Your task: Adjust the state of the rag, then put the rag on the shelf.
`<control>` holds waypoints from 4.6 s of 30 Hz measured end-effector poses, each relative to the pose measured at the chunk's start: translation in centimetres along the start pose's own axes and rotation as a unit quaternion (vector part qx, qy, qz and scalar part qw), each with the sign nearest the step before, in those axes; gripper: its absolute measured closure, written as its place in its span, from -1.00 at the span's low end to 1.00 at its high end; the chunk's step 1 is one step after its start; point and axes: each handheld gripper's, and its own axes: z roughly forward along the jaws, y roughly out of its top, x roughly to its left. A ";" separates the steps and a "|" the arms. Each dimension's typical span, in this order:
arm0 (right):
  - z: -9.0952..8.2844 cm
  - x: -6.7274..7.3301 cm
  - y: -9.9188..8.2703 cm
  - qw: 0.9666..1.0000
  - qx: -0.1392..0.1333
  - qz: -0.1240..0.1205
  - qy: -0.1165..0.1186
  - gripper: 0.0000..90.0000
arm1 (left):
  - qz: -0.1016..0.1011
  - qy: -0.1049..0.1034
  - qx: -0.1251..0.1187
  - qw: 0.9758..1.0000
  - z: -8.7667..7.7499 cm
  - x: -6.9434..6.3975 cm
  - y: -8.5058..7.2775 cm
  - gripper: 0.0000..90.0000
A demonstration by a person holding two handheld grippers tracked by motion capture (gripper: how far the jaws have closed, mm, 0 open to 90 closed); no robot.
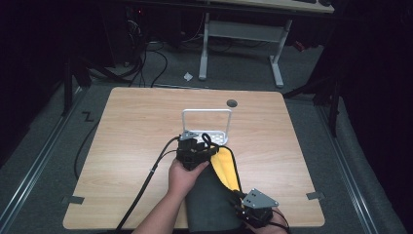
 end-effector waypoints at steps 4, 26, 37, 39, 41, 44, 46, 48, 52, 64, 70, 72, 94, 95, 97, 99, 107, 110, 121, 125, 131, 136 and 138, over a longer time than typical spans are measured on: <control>0.0 0.0 0.0 1.000 0.001 0.001 -0.001 0.45 | -0.006 -0.005 0.000 1.000 0.2 0.0 0.0 -0.12; 0.0 -2.1 0.2 0.999 -0.009 0.027 -0.026 0.45 | 0.082 0.117 0.068 0.987 -0.3 3.5 -1.3 0.27; 4.7 -6.1 3.2 0.997 0.000 0.073 -0.030 0.50 | 0.064 0.092 0.013 0.994 -1.3 4.3 -2.1 0.81; 5.8 -6.6 3.4 0.996 0.015 0.078 -0.036 0.73 | 0.040 0.083 -0.001 0.996 -1.7 5.0 -2.2 0.80; 6.3 -6.8 3.3 0.995 0.032 0.076 -0.049 0.78 | 0.022 0.088 -0.005 0.996 -2.0 5.8 -2.4 0.79; 7.3 -7.4 2.5 0.992 0.069 0.082 -0.061 0.82 | 0.003 0.091 -0.001 0.996 -2.3 6.8 -2.8 0.77; 7.4 -7.7 2.1 0.992 0.069 0.091 -0.057 0.76 | 0.000 0.097 0.007 0.995 -2.3 7.1 -3.0 0.73; 7.3 -8.0 2.2 0.991 0.070 0.093 -0.069 0.67 | -0.010 0.099 0.003 0.995 -2.6 7.3 -3.2 0.65; 6.7 -8.5 2.7 0.991 0.046 0.106 -0.072 0.54 | -0.004 0.086 -0.011 0.996 -3.9 6.5 -3.3 0.48; 9.8 -10.0 3.6 0.987 0.071 0.126 -0.070 0.65 | 0.061 0.065 0.058 0.994 -3.4 3.3 -5.9 0.53; 9.1 -8.4 3.2 0.989 0.069 0.120 -0.049 0.66 | 0.085 0.087 0.062 0.991 -3.9 3.7 -6.0 0.60; 9.1 -7.6 3.2 0.990 0.066 0.115 -0.042 0.66 | 0.084 0.092 0.062 0.990 -4.4 4.1 -6.0 0.60; 13.5 -9.6 7.0 0.983 0.068 0.170 -0.023 -0.02 | -0.045 0.069 0.042 0.996 -3.6 9.4 -2.9 0.04; 13.9 -9.5 6.9 0.982 0.074 0.171 -0.024 0.00 | -0.047 0.066 0.043 0.996 -3.4 9.3 -2.9 0.07; 14.2 -9.1 6.9 0.984 0.074 0.162 -0.031 0.09 | -0.040 0.070 0.046 0.996 -3.2 9.0 -3.0 0.18; 14.2 -8.8 6.9 0.985 0.074 0.150 -0.033 0.29 | -0.029 0.074 0.052 0.995 -3.2 8.7 -3.1 0.37; 14.0 -7.8 7.0 0.990 0.069 0.120 -0.019 0.79 | 0.003 0.078 0.036 0.996 -3.8 7.7 -3.6 0.78; 13.0 -7.5 7.1 0.992 0.043 0.114 -0.026 0.79 | 0.015 0.074 0.010 0.997 -4.5 6.9 -3.6 0.80; 7.8 -6.7 7.8 0.993 -0.055 0.104 -0.034 0.78 | 0.045 0.058 -0.057 0.996 -7.2 4.2 -2.4 0.82; 6.6 -6.7 8.3 0.992 -0.077 0.092 -0.041 0.78 | 0.057 0.059 -0.074 0.994 -7.7 3.4 -1.6 0.82; 5.2 -7.3 9.4 0.989 -0.103 0.093 -0.048 0.78 | 0.066 0.052 -0.092 0.992 -8.2 2.7 0.2 0.82; 4.2 -7.7 10.6 0.986 -0.128 0.088 -0.056 0.78 | 0.077 0.048 -0.111 0.990 -8.8 2.1 1.6 0.83; 3.9 -7.8 11.0 0.985 -0.138 0.086 -0.059 0.78 | 0.081 0.047 -0.117 0.989 -9.2 1.9 2.2 0.83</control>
